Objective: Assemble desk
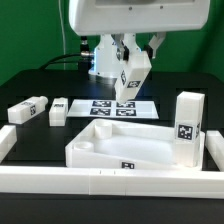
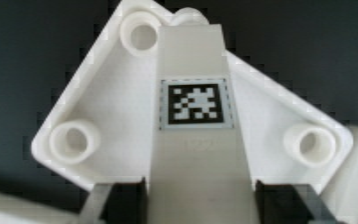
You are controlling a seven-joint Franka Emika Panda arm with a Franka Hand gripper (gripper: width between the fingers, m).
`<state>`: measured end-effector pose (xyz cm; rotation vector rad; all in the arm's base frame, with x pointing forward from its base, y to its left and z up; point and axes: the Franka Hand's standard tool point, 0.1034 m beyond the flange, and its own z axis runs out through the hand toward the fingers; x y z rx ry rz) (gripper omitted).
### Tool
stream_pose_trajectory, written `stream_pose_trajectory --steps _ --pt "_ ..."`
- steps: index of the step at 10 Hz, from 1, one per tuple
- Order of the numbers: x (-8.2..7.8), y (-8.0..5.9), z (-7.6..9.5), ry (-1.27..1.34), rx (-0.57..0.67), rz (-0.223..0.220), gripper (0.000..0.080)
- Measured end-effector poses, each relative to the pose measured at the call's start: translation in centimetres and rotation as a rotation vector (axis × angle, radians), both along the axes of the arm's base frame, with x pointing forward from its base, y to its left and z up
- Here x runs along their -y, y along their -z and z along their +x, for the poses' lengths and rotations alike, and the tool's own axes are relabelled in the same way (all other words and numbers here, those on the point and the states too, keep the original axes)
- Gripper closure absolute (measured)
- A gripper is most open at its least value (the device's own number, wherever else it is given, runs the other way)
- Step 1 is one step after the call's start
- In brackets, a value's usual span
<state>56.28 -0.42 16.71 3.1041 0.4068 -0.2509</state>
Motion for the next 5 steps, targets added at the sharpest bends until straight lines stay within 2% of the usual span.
stream_pose_trajectory --steps 3,4,5 --pt "0.28 0.29 0.32 0.003 0.171 0.017 0.0511" --pt "0.48 0.36 0.66 0.014 0.233 0.032 0.0511" --pt "0.88 0.23 0.57 0.060 0.226 0.067 0.0511"
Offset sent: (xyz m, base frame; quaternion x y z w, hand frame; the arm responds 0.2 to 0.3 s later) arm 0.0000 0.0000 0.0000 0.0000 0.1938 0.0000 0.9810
